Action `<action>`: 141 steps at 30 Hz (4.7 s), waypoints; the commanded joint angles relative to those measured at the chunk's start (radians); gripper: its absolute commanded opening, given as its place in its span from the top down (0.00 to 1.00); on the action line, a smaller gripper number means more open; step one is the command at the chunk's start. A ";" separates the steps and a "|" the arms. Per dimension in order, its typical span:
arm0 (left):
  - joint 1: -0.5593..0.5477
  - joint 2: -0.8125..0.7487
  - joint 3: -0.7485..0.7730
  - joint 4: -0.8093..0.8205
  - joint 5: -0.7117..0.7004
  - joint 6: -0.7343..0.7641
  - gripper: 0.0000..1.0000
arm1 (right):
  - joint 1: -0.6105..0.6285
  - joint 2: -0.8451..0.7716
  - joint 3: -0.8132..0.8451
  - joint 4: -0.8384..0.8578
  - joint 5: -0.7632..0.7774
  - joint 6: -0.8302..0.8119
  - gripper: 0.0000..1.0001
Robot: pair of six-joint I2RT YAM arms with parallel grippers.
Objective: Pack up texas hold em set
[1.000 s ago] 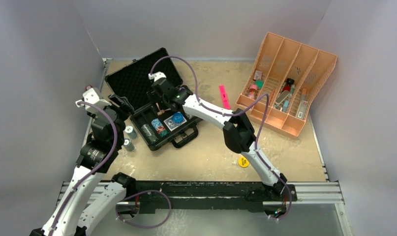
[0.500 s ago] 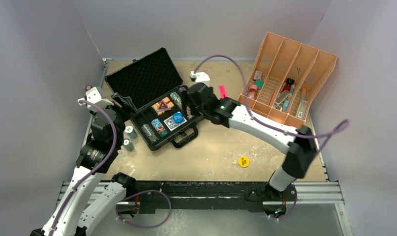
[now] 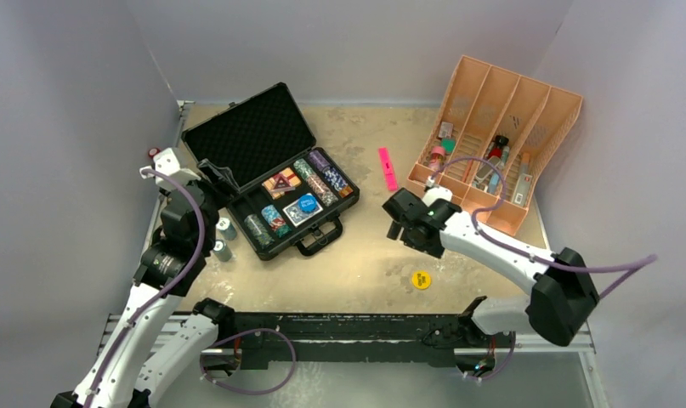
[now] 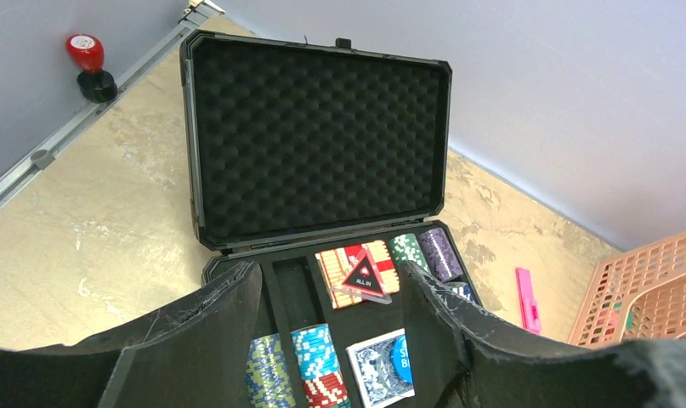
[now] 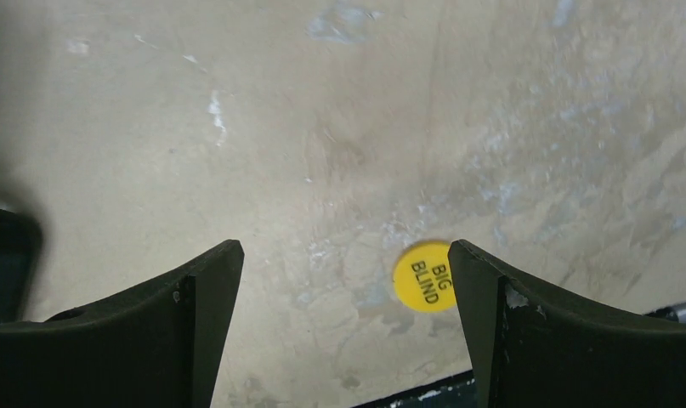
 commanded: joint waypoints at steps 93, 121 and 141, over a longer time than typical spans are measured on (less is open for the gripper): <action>0.051 -0.006 0.004 0.047 -0.035 -0.003 0.41 | 0.098 0.660 0.885 0.492 -0.165 -0.565 0.45; 0.076 0.025 -0.001 0.055 0.016 -0.010 0.41 | 0.139 0.984 1.267 0.451 -0.272 -0.787 0.31; 0.077 0.045 0.001 0.048 -0.003 -0.005 0.40 | 0.139 1.200 1.404 0.664 -0.266 -1.029 0.18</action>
